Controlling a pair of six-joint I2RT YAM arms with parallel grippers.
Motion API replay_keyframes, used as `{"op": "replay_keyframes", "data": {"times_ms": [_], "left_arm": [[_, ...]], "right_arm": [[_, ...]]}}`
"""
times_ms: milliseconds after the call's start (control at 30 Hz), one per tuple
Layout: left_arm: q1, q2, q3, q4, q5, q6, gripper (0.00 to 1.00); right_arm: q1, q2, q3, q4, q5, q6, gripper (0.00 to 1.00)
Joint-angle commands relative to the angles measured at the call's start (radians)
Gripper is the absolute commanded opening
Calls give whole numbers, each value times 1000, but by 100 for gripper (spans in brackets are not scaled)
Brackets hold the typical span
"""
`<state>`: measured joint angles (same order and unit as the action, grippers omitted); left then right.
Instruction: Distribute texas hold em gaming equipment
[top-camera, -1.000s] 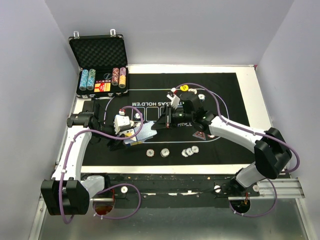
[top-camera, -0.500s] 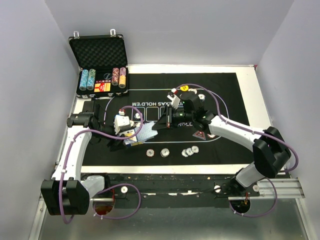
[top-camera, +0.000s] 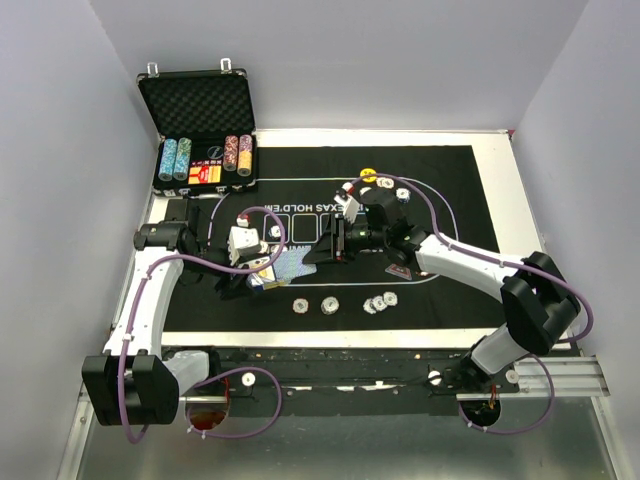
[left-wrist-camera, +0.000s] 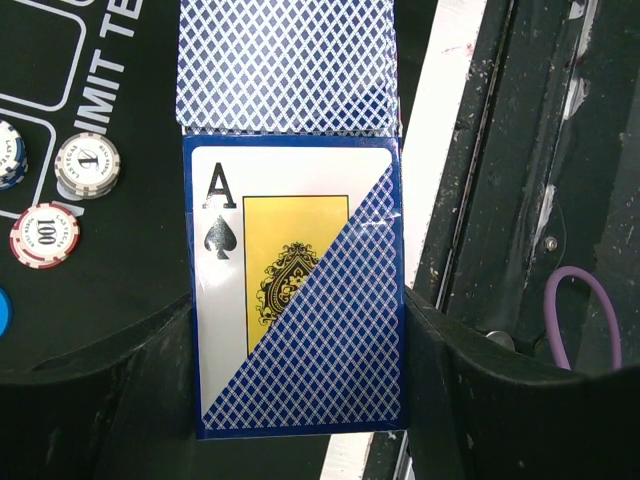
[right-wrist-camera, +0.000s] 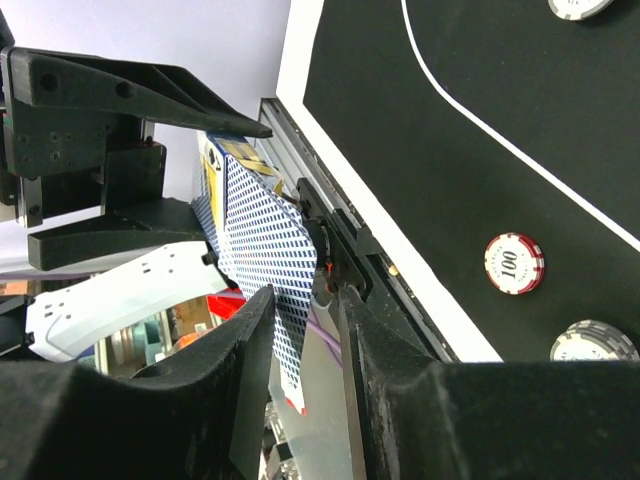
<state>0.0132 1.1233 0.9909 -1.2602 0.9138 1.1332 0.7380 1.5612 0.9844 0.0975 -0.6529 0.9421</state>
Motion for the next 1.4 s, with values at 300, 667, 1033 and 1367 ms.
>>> {"op": "replay_keyframes", "data": {"times_ms": [300,667,1033,1367], "left_arm": [[4,7,41,-21,91,17,55],[5,0,26,-21,88,27,54],[7,3,32,-30,92,33,53],[8,12,45,-39,91,33,53]], "right_arm": [[0,-38,-47,-4,-7,-45,45],[0,-63,-30,-13,10,-39,45],[1,-36,-32,54,-27,-3,44],[27,17,11,82,-44,1,41]]}}
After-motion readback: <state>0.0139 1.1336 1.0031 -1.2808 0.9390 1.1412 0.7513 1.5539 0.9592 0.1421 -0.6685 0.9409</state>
